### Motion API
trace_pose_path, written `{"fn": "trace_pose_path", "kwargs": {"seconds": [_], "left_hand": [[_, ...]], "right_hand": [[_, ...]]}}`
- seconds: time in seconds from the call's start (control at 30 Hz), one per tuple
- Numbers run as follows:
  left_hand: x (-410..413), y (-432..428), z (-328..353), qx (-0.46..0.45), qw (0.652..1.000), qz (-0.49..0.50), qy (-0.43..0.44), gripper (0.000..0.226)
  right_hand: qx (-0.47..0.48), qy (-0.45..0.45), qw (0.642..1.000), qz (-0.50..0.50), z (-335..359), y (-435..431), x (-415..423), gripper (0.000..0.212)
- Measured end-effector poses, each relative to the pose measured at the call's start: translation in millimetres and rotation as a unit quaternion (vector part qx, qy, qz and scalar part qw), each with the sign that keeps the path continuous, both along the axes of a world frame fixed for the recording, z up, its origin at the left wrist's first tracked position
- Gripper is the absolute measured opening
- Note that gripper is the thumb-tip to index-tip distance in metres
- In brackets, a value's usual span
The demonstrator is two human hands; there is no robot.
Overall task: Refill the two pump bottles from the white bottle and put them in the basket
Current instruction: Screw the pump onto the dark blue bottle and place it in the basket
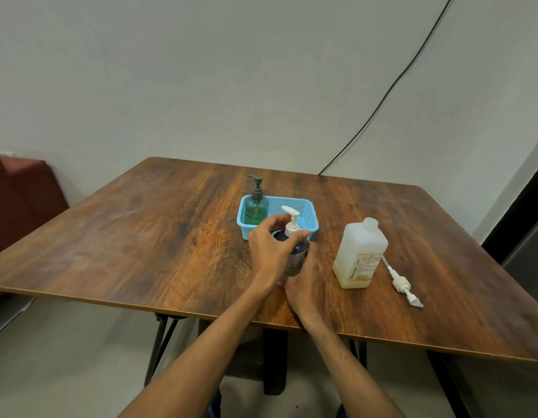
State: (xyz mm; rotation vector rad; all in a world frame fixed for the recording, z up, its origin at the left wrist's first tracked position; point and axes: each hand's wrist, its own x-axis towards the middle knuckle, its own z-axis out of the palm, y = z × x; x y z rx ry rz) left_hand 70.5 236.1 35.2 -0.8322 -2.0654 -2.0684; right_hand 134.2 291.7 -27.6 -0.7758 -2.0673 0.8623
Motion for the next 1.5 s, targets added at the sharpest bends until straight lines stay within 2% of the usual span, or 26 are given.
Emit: {"fn": "trace_pose_path", "kwargs": {"seconds": [0.1, 0.37, 0.77, 0.83, 1.03, 1.27, 1.5], "left_hand": [[1, 3, 0, 0.003, 1.000, 0.023, 0.009, 0.034], [-20, -3, 3, -0.028, 0.995, -0.093, -0.017, 0.028], [-23, -8, 7, -0.029, 0.990, -0.139, -0.016, 0.026], [-24, -10, 7, -0.028, 0.989, -0.145, -0.017, 0.031], [-22, -27, -16, -0.030, 0.991, -0.126, -0.042, 0.068], [-19, -45, -36, -0.059, 0.986, -0.137, -0.075, 0.057], [-21, -44, -29, -0.049, 0.986, -0.144, -0.072, 0.064]], "right_hand": [[-0.004, 0.005, 1.000, 0.006, -1, 1, 0, 0.072], [-0.031, 0.016, 0.999, 0.032, 7, 0, 4, 0.085], [-0.027, 0.016, 0.999, 0.037, 8, -3, 6, 0.086], [-0.033, 0.014, 0.998, 0.043, 8, -2, 6, 0.088], [-0.098, 0.013, 0.989, 0.111, 10, 16, 13, 0.091], [-0.132, 0.015, 0.974, 0.184, 16, 39, 21, 0.086], [-0.114, 0.035, 0.981, 0.155, 24, 38, 15, 0.074]]}}
